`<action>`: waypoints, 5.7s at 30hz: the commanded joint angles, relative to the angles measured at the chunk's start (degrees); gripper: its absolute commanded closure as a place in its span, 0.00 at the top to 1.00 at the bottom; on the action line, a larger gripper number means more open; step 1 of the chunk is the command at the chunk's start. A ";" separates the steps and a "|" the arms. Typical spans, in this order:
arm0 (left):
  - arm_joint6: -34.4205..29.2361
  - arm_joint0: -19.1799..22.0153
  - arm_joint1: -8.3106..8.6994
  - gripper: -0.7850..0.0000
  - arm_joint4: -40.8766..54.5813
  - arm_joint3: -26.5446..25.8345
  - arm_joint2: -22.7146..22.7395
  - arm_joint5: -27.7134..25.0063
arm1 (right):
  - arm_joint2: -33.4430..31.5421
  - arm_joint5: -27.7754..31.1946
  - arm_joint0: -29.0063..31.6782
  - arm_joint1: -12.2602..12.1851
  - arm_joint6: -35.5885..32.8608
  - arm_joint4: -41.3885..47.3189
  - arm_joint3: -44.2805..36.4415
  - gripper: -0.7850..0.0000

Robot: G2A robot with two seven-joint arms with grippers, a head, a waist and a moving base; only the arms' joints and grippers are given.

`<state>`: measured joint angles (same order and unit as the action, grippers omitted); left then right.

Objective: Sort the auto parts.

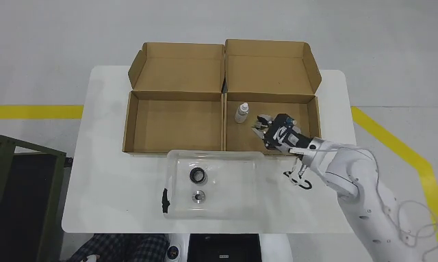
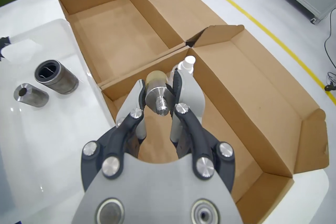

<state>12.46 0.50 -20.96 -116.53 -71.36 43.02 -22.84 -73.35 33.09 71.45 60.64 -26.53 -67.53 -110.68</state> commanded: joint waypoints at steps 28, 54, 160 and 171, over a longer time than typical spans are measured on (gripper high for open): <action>0.00 0.00 0.00 1.00 0.00 0.00 0.00 0.00 | 14.91 -1.53 -20.91 3.00 -21.94 1.57 22.25 0.00; 0.00 0.00 0.00 1.00 0.00 0.00 0.00 0.00 | 16.16 -3.77 -21.30 3.72 -19.63 0.81 22.18 0.40; 0.00 0.00 0.00 1.00 0.00 0.00 0.00 0.00 | 35.76 4.11 -15.10 10.12 7.40 -7.43 20.44 0.00; 0.00 0.00 0.00 1.00 0.00 0.00 0.00 0.00 | 31.09 7.24 -12.70 9.01 11.08 -4.35 16.73 0.00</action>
<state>12.46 0.50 -20.96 -116.53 -71.36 43.02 -22.84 -41.50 39.90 58.34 69.86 -15.85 -72.39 -93.33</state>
